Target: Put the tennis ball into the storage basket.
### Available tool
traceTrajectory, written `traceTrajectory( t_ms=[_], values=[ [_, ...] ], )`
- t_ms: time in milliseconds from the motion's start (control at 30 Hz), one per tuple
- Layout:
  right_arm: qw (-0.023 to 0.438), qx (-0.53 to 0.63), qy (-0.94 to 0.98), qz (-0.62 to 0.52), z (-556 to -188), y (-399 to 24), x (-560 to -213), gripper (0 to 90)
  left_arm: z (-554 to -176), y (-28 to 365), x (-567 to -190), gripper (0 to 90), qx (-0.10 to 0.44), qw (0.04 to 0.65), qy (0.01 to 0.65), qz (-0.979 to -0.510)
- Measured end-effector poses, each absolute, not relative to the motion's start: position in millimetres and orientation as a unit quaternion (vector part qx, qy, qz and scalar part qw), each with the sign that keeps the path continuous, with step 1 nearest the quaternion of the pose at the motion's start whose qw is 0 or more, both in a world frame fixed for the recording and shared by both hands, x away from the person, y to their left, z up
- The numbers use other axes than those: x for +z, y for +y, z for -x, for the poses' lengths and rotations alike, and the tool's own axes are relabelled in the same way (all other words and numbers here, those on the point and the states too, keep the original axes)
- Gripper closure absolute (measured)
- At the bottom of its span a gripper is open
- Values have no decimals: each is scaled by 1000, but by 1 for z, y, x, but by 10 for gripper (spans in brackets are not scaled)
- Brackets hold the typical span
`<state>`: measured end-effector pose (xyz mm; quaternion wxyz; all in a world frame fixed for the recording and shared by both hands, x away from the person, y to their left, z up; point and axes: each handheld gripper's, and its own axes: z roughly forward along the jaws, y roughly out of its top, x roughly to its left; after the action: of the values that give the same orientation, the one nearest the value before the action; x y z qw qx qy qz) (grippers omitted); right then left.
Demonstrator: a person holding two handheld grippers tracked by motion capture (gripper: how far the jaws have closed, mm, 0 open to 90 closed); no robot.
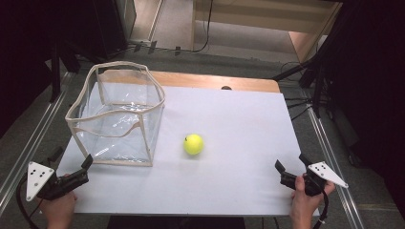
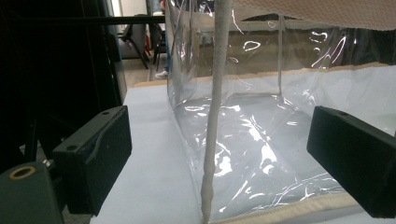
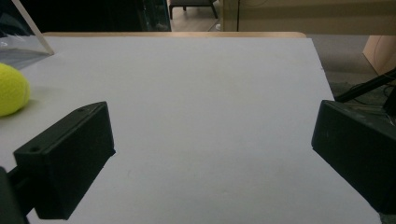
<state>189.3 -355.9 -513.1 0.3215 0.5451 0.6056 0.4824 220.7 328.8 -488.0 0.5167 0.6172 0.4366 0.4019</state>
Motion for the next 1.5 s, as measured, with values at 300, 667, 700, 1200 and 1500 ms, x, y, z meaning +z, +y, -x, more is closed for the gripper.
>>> traceTrajectory(
  t_ms=[300, 667, 700, 1200, 1500],
  values=[
    [322, 475, 614, -542, -189, -352, -508, 0, -220, 329, -488, 69, 403, 516, 436, -617],
    [316, 462, 645, -520, -193, -340, -493, 0, -221, 328, -488, 69, 405, 514, 433, -620],
    [311, 461, 650, -518, -194, -338, -492, 0, -221, 328, -488, 69, 405, 514, 433, -620],
    [286, 461, 680, -493, -212, -317, -479, 0, -220, 327, -488, 69, 407, 510, 431, -624],
    [265, 463, 707, -465, -226, -304, -472, 0, -220, 326, -489, 69, 407, 509, 430, -625]
  ],
)
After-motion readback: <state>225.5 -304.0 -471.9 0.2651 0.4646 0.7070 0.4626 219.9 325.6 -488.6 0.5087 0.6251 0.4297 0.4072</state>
